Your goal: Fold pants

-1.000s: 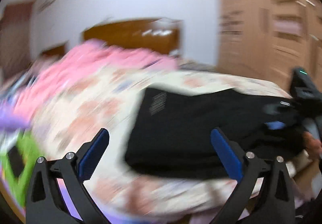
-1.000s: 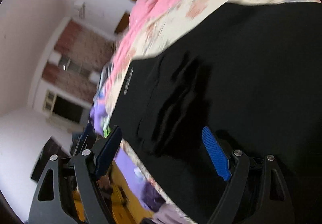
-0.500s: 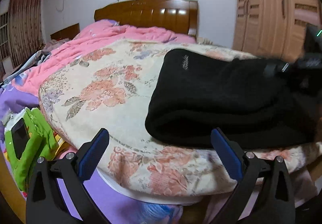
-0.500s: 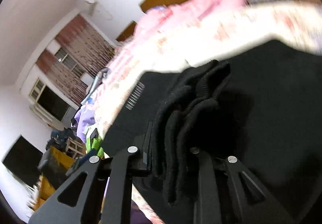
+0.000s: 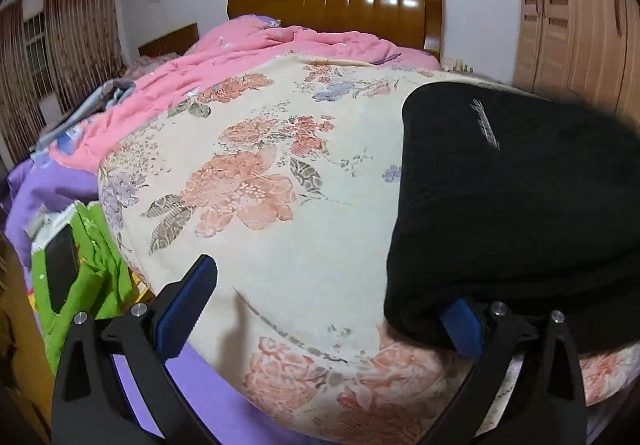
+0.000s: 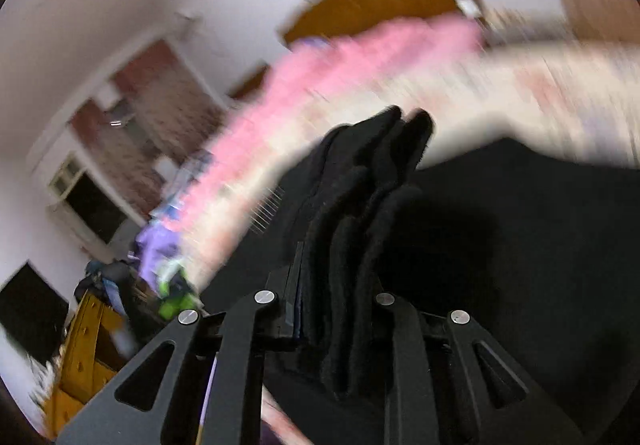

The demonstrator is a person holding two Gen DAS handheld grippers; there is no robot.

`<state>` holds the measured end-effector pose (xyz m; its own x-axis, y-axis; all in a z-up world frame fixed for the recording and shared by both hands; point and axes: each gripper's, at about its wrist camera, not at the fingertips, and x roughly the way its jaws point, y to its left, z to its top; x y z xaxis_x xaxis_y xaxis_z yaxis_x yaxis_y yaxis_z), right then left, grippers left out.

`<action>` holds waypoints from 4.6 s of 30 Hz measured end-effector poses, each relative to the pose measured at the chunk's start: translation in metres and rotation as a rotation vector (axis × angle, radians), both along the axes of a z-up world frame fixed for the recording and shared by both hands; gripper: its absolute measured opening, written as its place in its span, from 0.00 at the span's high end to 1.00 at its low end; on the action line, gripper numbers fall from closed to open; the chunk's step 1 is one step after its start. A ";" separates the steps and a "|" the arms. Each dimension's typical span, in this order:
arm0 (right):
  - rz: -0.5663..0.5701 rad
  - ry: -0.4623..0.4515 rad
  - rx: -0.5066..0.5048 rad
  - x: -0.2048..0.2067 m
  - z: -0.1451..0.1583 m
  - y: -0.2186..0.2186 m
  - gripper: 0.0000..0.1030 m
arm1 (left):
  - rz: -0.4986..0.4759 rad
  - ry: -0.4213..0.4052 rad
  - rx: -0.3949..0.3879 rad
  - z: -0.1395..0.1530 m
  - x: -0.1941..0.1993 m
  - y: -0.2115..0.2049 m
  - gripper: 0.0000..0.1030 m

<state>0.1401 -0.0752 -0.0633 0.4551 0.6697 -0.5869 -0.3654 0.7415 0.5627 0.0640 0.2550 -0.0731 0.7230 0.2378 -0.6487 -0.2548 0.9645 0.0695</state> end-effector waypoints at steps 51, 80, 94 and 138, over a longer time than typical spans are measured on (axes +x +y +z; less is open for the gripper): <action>0.109 -0.170 -0.258 -0.023 0.002 0.013 0.50 | -0.321 0.159 -0.208 0.017 0.179 -0.088 0.01; -0.526 -0.052 -0.091 -0.155 0.004 -0.241 0.16 | -0.308 0.060 -0.099 0.040 0.047 -0.166 0.02; -0.600 0.067 0.064 -0.127 -0.021 -0.286 0.21 | -0.490 0.070 -0.120 0.009 0.083 -0.214 0.01; -0.463 -0.370 -0.146 -0.074 0.105 -0.134 0.68 | -0.441 -0.081 -0.324 0.043 0.032 -0.134 0.02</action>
<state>0.0665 -0.2093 0.0420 0.8711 0.2781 -0.4048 -0.1389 0.9301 0.3401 0.0963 0.1212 -0.0297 0.7593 -0.3018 -0.5765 0.1865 0.9497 -0.2517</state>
